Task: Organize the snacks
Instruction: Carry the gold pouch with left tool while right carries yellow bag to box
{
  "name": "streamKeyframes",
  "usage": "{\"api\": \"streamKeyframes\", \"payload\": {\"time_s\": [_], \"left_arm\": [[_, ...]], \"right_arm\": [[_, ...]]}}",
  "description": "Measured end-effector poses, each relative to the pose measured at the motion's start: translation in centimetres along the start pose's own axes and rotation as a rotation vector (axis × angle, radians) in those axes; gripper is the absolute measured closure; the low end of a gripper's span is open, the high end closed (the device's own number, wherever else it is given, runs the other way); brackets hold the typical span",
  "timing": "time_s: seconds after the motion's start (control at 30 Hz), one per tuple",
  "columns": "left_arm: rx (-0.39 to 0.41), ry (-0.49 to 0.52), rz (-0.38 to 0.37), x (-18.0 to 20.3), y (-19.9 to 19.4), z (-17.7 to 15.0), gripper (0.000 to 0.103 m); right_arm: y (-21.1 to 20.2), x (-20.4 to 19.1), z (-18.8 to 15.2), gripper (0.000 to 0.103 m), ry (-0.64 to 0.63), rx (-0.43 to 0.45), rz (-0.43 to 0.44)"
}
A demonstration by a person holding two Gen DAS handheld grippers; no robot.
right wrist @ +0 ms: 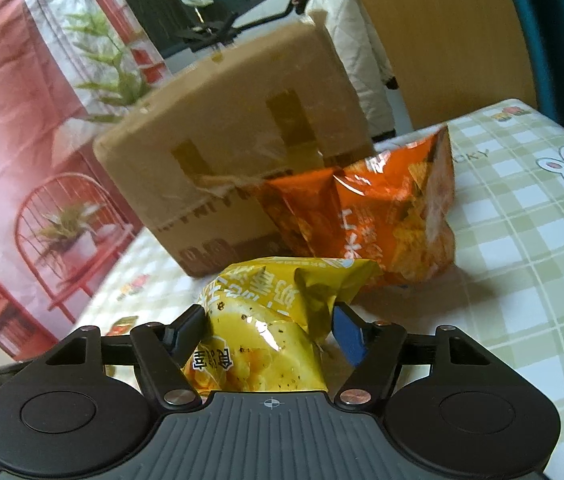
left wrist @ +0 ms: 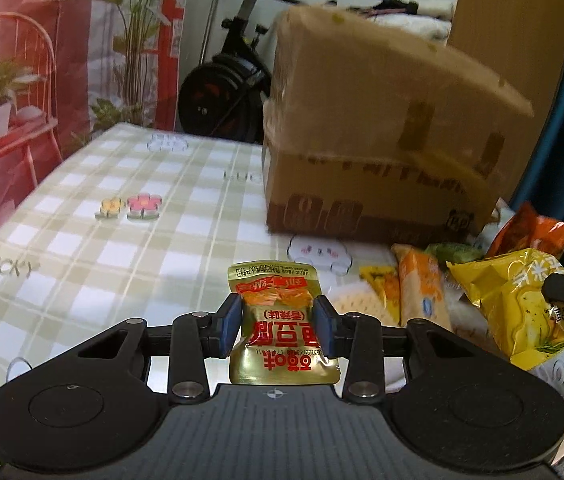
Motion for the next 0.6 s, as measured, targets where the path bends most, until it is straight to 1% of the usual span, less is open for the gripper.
{"api": "streamKeyframes", "payload": {"time_s": [0.13,0.27,0.4,0.6], "left_arm": [[0.060,-0.001,-0.020,-0.1,-1.0,1.6,0.062],[0.115,-0.005,-0.024,-0.2,-1.8,3.6,0.062],[0.180,0.008,-0.035,0.0,-2.6,6.3,0.062],[0.280,0.048,-0.068,2.0,-2.7,11.7,0.062]], "right_arm": [[-1.0,-1.4,1.7,0.038,-0.037,0.049,0.046],[-1.8,-2.4,4.3,0.038,-0.065,0.112,0.072],[-2.6,-2.8,7.9,0.038,-0.078,0.181,0.100],[-3.0,-3.3,14.6,0.038,-0.144,0.319,0.094]]}}
Point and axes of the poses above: each gripper's, at about its wrist camera, not at the fingertips, and y roughly the way its jaws point, x to its right, z to its top, the point moved 2 cm from there along y, roughly the way its jaws point, and after that the axes turned 4 degrees about -y, right-handed, at the moved point
